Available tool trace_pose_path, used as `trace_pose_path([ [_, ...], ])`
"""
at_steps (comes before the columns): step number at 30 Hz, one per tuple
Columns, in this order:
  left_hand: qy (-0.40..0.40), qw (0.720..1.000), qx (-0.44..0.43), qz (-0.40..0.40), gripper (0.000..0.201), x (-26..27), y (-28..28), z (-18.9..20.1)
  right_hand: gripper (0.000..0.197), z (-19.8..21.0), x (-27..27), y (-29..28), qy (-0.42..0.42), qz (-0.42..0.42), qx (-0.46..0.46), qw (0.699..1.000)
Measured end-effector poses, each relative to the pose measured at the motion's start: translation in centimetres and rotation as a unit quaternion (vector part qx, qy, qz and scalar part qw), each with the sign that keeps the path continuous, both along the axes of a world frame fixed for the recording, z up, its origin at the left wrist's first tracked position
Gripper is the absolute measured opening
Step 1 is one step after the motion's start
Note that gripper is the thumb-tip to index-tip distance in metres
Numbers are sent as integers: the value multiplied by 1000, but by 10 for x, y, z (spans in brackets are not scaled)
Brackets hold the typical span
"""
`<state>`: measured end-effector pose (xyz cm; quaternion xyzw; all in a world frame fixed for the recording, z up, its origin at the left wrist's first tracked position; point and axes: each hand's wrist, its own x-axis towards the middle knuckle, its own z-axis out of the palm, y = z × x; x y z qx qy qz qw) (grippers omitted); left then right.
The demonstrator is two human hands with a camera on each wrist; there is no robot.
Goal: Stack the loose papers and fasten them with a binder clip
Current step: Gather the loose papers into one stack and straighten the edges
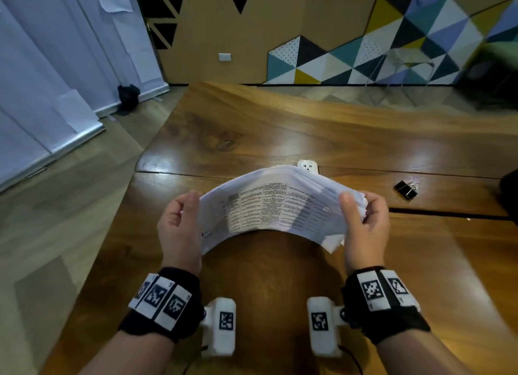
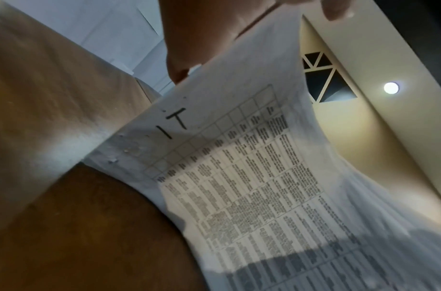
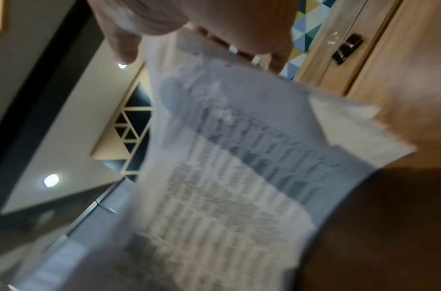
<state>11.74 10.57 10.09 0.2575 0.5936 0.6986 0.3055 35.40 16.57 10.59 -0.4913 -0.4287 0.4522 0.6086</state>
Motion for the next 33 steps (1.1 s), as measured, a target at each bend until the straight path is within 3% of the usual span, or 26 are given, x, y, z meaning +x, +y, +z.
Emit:
trace_pose_path([
  [1,-9,1000,5,13,29,0,3,1,22,5,-4,4,10,-27,-6,1000],
  [5,-14,999,-7,52,28,0,12,0,42,16,-16,22,24,-91,-71,993],
  [13,-13,998,-25,57,23,-5,17,-3,23,12,-17,29,10,-121,-72,990],
  [15,-9,998,-27,59,22,-7,18,-2,16,12,-13,27,-16,-116,-38,992],
  [19,5,999,-19,28,22,-9,16,0,6,13,-1,16,-78,-19,40,996],
  [23,45,998,-12,-34,21,-9,9,-1,19,7,8,14,-129,-5,55,990],
  [31,42,998,-20,-49,21,-12,10,-7,43,-2,17,17,-68,-27,69,995],
  [33,45,998,-18,-48,21,-14,11,-7,41,-6,21,18,-74,-32,75,994],
])
